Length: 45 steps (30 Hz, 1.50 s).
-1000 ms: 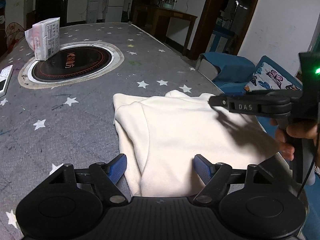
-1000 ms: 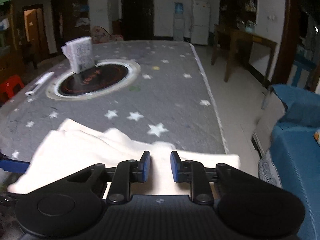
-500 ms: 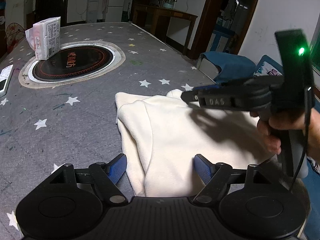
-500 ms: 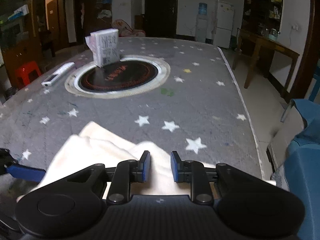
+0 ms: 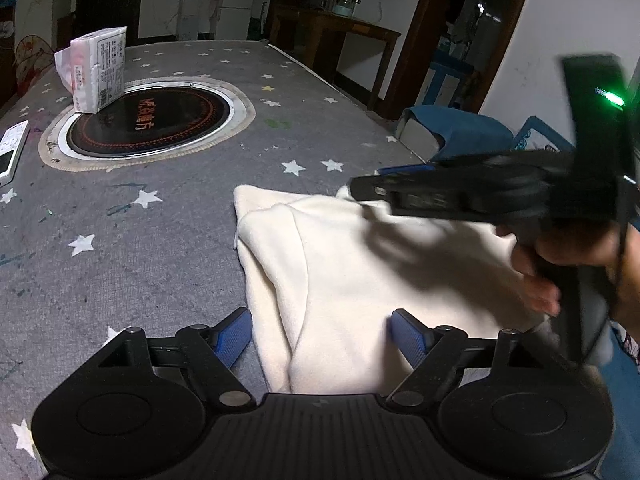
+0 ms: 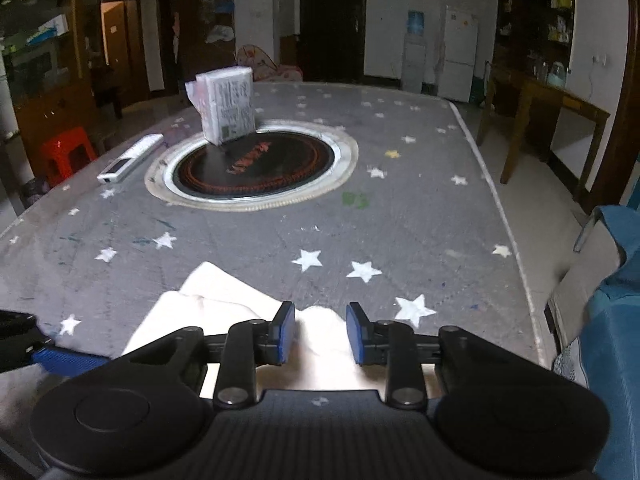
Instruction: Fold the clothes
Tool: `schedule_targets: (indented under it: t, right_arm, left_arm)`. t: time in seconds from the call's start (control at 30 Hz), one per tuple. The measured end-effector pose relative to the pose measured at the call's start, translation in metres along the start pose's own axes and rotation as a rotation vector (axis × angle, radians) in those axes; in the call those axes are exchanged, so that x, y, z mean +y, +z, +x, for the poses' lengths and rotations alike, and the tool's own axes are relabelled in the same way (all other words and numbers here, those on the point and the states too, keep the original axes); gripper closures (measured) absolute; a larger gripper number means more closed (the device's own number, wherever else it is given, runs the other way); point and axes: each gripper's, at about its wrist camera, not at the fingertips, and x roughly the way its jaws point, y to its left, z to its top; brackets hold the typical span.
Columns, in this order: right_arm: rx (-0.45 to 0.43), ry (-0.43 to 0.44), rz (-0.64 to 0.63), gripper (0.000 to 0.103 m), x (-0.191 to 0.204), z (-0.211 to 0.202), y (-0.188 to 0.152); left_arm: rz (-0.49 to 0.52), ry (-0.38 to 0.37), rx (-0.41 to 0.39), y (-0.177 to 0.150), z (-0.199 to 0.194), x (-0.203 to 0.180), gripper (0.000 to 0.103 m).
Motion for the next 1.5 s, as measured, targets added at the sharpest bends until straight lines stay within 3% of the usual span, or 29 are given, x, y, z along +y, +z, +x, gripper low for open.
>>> schedule_targets:
  t: [0.23,0.63,0.73,1.1,1.23,1.5]
  right_arm:
    - [-0.020,-0.003,0.006,0.074,-0.002,-0.035,-0.010]
    - [-0.004,-0.102,-0.067,0.069,0.018,-0.076,-0.080]
    - [-0.023,-0.108,-0.031,0.059,0.016,-0.086,-0.084]
    - [-0.060,-0.140,0.049,0.041,0.018,-0.099,-0.099]
    - [-0.084,-0.147,0.072,0.028,0.020,-0.105,-0.097]
    - [-0.089,-0.162,0.090,0.022,0.027,-0.109,-0.099]
  left_arm:
    - [-0.008,0.018,-0.013,0.003,-0.003,0.003,0.024]
    - [-0.011,0.064,-0.001,0.001,0.000,0.008,0.024]
    - [-0.013,0.065,-0.013,0.000,-0.007,0.007,0.024]
    - [-0.021,0.096,-0.007,-0.010,-0.018,0.000,0.019]
    - [-0.009,0.110,-0.012,-0.014,-0.022,-0.006,0.016]
    - [0.008,0.121,-0.010,-0.024,-0.028,-0.017,0.011]
